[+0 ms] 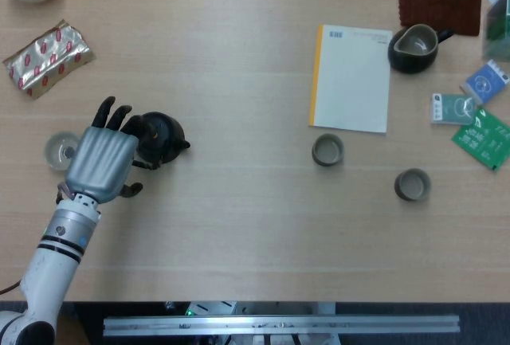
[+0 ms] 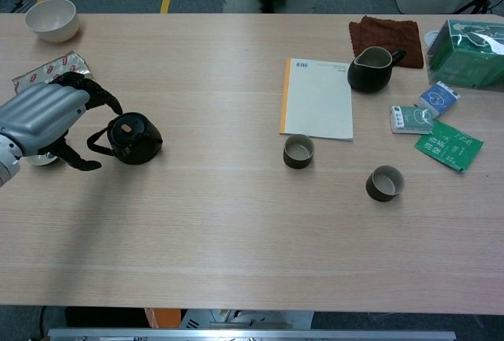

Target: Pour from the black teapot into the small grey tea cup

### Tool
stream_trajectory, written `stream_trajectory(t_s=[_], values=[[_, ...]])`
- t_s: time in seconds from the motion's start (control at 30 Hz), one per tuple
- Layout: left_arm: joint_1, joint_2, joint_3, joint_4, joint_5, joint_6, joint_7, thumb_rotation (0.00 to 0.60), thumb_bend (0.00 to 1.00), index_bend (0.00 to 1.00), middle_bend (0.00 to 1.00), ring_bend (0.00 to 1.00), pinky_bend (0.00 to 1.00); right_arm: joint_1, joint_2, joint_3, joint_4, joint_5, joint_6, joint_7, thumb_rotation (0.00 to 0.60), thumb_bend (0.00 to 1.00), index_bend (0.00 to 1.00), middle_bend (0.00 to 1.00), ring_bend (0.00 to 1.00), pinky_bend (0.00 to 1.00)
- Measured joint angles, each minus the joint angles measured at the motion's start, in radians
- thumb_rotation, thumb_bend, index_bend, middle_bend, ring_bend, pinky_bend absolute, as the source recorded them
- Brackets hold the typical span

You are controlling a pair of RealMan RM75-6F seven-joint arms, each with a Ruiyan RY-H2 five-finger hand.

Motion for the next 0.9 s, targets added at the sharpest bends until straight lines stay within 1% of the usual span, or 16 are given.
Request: stream_trajectory(t_s=[0.23,0.9], values=[[0.019,-0.022,0.009,0.025,0.031,-0.020,-0.005,0.600,0.10,0.33,0.37,0.23,0.00,-0.006,-0.002,-0.002,0.008,0.002,0.006,0.009,0.600,0.15,0.27,0.25,0.14,0.27],[0.053,-0.081,-0.013,0.118,0.083,-0.055,-0.039,0.600,0.09,0.36,0.38,0.23,0.00,-0.012,0.000,-0.004,0.010,0.007,0.008,0.009,0.600,0.15,0.27,0.25,0.14,0.27]])
